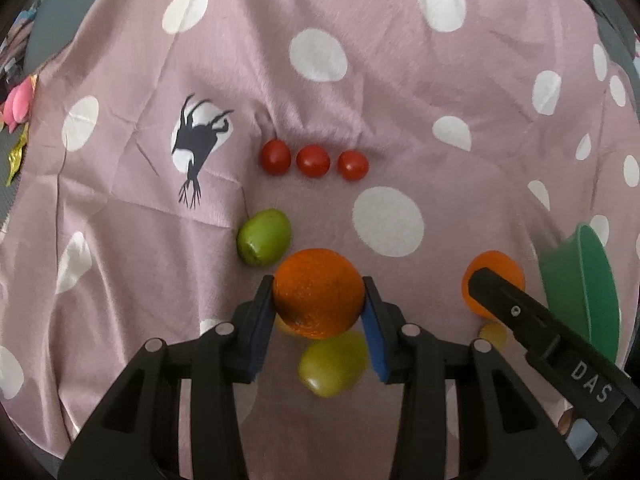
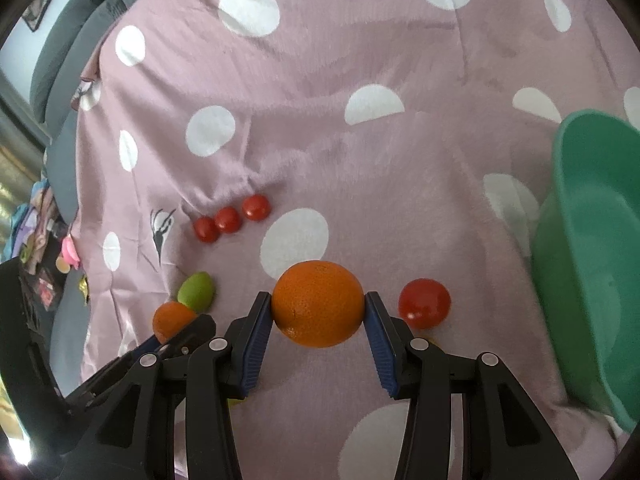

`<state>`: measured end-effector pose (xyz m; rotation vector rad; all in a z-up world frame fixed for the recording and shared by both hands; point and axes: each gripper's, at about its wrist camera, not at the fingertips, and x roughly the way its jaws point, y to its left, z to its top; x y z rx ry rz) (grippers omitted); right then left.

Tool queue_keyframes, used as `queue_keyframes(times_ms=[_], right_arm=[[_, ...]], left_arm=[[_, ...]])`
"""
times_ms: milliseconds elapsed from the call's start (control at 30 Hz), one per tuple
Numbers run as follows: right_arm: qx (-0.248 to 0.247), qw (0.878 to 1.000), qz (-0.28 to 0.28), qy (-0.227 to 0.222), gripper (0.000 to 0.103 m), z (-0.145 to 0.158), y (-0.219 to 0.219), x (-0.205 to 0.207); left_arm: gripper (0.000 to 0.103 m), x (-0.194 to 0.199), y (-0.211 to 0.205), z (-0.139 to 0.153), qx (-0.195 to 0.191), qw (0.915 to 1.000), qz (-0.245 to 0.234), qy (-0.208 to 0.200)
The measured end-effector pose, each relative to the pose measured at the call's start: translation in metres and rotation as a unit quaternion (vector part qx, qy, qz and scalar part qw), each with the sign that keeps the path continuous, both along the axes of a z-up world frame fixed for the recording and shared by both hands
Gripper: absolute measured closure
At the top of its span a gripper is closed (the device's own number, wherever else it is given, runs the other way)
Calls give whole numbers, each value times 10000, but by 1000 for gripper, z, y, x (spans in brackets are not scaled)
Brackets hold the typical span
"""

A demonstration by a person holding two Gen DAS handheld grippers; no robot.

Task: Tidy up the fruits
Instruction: 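Carry both held oranges over the green bowl with both tools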

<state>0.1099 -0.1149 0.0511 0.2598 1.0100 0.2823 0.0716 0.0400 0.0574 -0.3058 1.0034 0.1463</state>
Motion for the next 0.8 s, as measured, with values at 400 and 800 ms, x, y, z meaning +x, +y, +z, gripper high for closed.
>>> queue_keyframes(times_ms=[400,800], right_arm=[[78,9990,-155,-421,55,26,-13,-10],[116,9946,-520,-887,55,53,-45,-26]], left_arm=[[62,-9,-27,30,50,9984,-285,-492],[62,-11,-69,52,197,9936,-801,-777]])
